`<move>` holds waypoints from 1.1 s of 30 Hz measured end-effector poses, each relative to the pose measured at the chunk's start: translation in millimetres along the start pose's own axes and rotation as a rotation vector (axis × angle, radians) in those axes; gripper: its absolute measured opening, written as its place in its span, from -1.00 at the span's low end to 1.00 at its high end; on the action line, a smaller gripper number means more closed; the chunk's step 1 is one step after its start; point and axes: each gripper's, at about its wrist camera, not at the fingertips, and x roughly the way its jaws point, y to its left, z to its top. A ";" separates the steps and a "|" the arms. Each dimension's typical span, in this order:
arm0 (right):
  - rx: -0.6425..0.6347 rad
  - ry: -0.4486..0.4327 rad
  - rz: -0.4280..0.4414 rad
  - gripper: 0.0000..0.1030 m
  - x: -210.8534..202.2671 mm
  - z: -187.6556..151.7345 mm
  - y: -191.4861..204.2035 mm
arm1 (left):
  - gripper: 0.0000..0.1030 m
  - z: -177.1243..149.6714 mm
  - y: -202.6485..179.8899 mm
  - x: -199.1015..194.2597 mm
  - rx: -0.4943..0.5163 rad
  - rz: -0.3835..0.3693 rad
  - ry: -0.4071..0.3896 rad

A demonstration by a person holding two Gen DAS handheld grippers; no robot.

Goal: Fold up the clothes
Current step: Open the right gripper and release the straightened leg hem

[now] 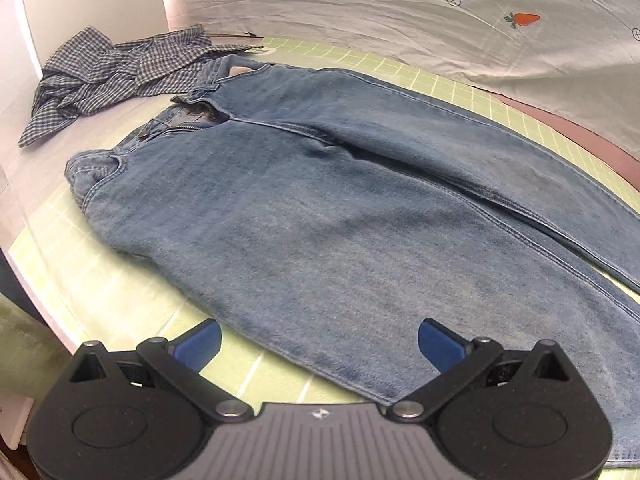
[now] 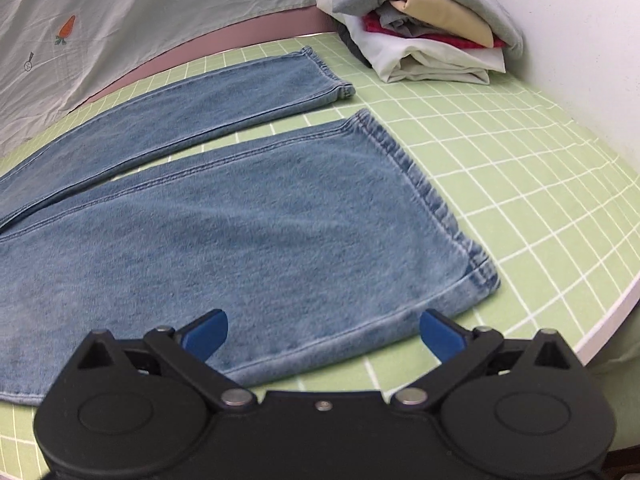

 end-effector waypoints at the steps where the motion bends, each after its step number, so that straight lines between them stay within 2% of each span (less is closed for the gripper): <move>1: 0.010 0.011 0.015 1.00 0.6 -2.2 1.9 | 1.00 -0.7 5.3 -0.7 -0.012 0.002 0.003; 8: 0.071 0.037 0.082 1.00 -2.1 -13.4 27.4 | 1.00 2.0 43.7 0.0 -0.082 -0.007 0.019; 12: 0.184 0.039 0.136 1.00 -4.5 -11.5 36.2 | 1.00 12.1 68.0 6.4 -0.128 -0.012 0.035; 18: 0.216 0.038 0.027 1.00 1.6 -8.9 61.2 | 1.00 35.7 108.1 21.6 -0.188 0.019 0.032; 26: 0.220 0.036 -0.098 1.00 10.3 -6.0 77.3 | 0.98 61.7 165.2 54.1 -0.329 0.080 0.039; 33: 0.272 0.036 -0.175 1.00 14.8 -1.0 77.7 | 0.79 87.3 209.3 80.5 -0.462 0.109 0.020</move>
